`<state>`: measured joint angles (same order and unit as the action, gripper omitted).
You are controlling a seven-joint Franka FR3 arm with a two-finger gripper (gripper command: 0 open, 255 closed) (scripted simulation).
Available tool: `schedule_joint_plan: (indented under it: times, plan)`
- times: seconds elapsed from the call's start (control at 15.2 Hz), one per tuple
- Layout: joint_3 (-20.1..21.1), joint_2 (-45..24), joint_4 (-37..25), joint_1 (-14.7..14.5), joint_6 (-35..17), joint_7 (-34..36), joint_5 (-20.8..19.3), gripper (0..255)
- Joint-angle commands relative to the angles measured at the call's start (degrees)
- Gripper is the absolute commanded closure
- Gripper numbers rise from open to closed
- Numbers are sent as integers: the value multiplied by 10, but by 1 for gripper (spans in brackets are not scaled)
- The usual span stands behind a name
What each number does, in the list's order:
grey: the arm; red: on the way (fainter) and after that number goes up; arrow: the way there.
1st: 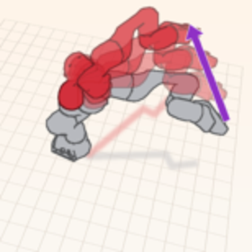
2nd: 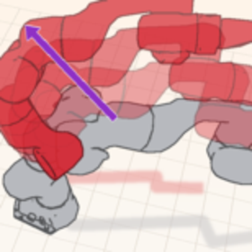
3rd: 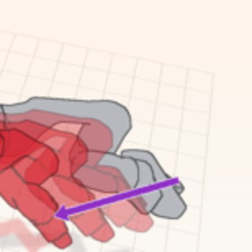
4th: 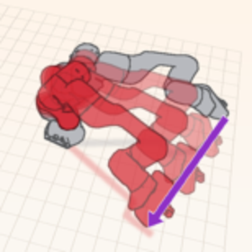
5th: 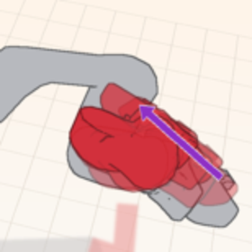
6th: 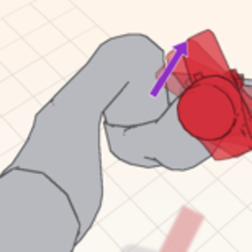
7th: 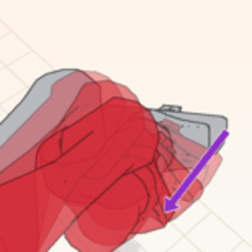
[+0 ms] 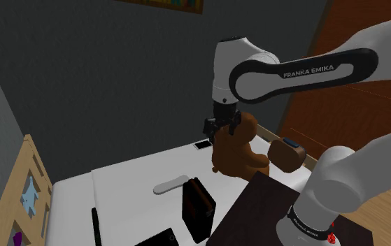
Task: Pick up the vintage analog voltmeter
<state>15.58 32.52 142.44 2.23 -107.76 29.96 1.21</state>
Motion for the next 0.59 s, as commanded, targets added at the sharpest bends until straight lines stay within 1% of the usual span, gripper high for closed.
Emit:
schedule_joint_plan:
  times: [0.0,0.26,0.53]
  plan:
    - [19,-28,7,5,-27,43,6,0]
    - [56,-103,11,19,-89,128,8,0]
    - [87,-193,1,35,-148,218,-7,0]
